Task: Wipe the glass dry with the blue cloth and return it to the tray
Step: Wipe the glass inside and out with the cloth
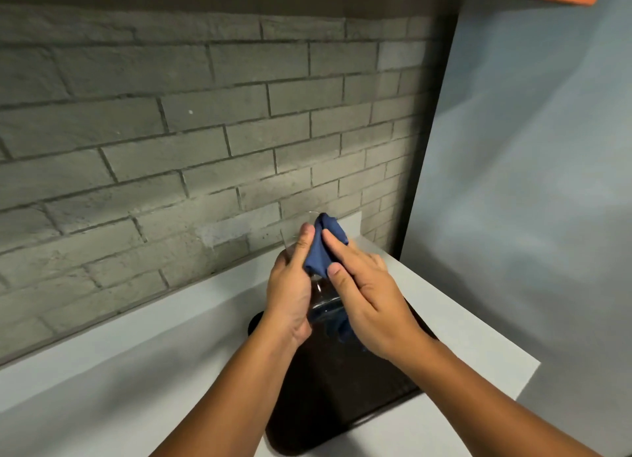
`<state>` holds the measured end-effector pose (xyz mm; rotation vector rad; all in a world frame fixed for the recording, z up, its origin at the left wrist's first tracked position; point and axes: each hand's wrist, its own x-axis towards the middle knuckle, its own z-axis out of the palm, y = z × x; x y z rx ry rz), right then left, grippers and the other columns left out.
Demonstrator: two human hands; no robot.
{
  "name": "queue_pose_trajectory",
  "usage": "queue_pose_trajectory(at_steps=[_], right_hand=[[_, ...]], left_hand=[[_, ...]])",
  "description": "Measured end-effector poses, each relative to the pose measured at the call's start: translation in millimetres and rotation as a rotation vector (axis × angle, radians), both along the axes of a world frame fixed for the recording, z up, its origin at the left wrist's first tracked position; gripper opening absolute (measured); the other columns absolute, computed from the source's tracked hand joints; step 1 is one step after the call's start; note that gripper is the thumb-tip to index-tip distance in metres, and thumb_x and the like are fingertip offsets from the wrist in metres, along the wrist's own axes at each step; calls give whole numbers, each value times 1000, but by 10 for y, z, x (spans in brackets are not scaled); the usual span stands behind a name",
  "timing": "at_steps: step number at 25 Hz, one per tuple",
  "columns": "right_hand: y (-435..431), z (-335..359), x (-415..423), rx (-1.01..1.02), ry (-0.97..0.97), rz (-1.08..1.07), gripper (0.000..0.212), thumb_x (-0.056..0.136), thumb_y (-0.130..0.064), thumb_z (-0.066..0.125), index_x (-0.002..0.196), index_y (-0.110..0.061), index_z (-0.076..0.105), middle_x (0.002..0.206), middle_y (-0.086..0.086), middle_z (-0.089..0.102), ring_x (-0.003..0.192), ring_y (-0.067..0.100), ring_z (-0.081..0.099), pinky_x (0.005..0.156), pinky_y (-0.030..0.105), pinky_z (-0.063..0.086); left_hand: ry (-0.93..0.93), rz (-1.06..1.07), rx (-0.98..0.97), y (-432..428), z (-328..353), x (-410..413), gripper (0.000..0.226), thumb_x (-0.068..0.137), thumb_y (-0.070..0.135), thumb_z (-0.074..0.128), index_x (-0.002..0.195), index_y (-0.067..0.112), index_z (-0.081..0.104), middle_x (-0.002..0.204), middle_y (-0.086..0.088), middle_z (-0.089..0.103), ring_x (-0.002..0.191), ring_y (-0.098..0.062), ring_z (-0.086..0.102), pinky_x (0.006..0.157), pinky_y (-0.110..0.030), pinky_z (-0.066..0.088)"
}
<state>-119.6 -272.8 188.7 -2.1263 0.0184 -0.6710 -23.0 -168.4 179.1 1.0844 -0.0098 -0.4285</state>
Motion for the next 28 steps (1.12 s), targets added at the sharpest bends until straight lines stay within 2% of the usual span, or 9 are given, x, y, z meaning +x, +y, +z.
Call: queue_pose_trajectory(at_steps=[2, 5, 9, 13, 17, 21, 23, 25, 28], right_hand=[[-74, 18, 46, 34, 14, 9, 45, 115, -32, 47, 161, -37, 46, 164, -5, 56, 143, 0, 49, 123, 25, 37], [-56, 61, 79, 297, 119, 66, 45, 118, -27, 45, 163, -28, 50, 158, -2, 63, 144, 9, 58, 125, 38, 44], [2, 20, 36, -41, 20, -11, 47, 115, -32, 47, 162, -32, 47, 164, -11, 53, 138, -19, 41, 117, 11, 31], [-57, -19, 82, 185, 136, 38, 46, 119, -29, 42, 164, -30, 49, 154, -6, 65, 136, 2, 59, 118, 28, 46], [17, -90, 12, -30, 66, -33, 50, 116, -39, 44, 165, -38, 41, 161, -11, 57, 140, 3, 51, 120, 24, 40], [-107, -47, 134, 220, 137, 22, 49, 118, -33, 42, 167, -31, 43, 162, -2, 58, 147, 12, 54, 125, 41, 43], [-31, -87, 72, 133, 105, 4, 50, 116, -44, 41, 166, -39, 41, 162, -6, 57, 141, 4, 53, 123, 33, 44], [-10, -112, 54, -29, 44, -51, 50, 112, -52, 39, 163, -46, 39, 165, -10, 54, 133, -3, 48, 118, 23, 39], [-101, -58, 152, 181, 87, 1, 46, 118, -35, 41, 164, -36, 44, 162, 0, 58, 144, 12, 54, 124, 38, 42]], left_hand=[[-6, 1, -5, -5, 16, 6, 78, 84, 63, 90, 140, 12, 74, 119, -19, 88, 105, -35, 88, 79, -43, 71], [-22, 12, 34, 8, -22, 33, 78, 82, 65, 92, 135, 9, 76, 116, -20, 88, 103, -39, 87, 85, -54, 71], [-8, 68, 38, 19, -15, 38, 86, 78, 68, 92, 133, 4, 77, 117, -19, 88, 104, -33, 87, 92, -47, 68], [-31, 78, 57, 34, -14, 33, 77, 84, 66, 87, 128, 3, 75, 110, -22, 88, 91, -33, 89, 71, -41, 71], [-9, 72, 27, 54, -16, 17, 66, 95, 61, 80, 132, 7, 76, 113, -19, 89, 99, -34, 88, 75, -41, 70], [-84, 51, 91, 7, -32, 2, 54, 98, 63, 78, 126, 17, 79, 108, -7, 91, 92, -20, 89, 70, -38, 69], [-91, 57, 141, 10, -45, 15, 52, 98, 66, 75, 121, 20, 81, 103, -1, 91, 81, -7, 87, 68, -32, 64], [-55, 46, 132, 10, -42, 11, 54, 99, 66, 74, 120, 17, 82, 97, -4, 91, 76, -10, 87, 60, -29, 65], [-29, 4, 92, 6, -40, -6, 57, 98, 65, 76, 121, 13, 80, 85, -4, 90, 67, -17, 87, 47, -25, 62]])
